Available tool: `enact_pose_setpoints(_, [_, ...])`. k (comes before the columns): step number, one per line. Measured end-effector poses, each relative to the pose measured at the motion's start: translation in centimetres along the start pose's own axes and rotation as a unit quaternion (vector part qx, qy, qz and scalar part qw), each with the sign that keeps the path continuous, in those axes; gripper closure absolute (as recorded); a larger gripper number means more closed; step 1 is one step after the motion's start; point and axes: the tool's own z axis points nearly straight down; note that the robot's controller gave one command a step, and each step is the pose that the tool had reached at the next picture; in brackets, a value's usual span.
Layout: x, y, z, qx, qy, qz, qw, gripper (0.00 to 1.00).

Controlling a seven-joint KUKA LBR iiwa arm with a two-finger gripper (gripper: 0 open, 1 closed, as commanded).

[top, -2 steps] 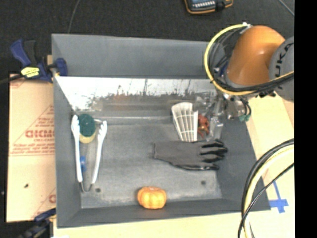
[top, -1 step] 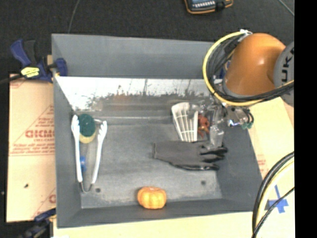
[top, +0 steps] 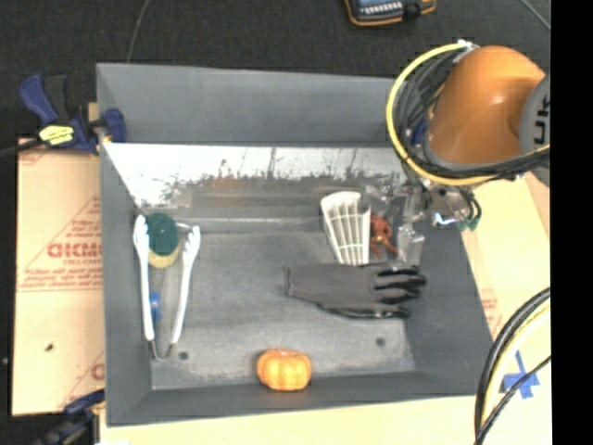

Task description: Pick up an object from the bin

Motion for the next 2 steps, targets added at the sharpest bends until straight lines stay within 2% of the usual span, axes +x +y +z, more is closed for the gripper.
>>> enact_pose_setpoints(1, [0.1,0.3,8.6,0.003,-0.004,-0.066,0.9978,0.0])
enact_pose_setpoints(2, [-1.6,-0.1,3.3,0.002,-0.0045,-0.052,0.9986,0.0])
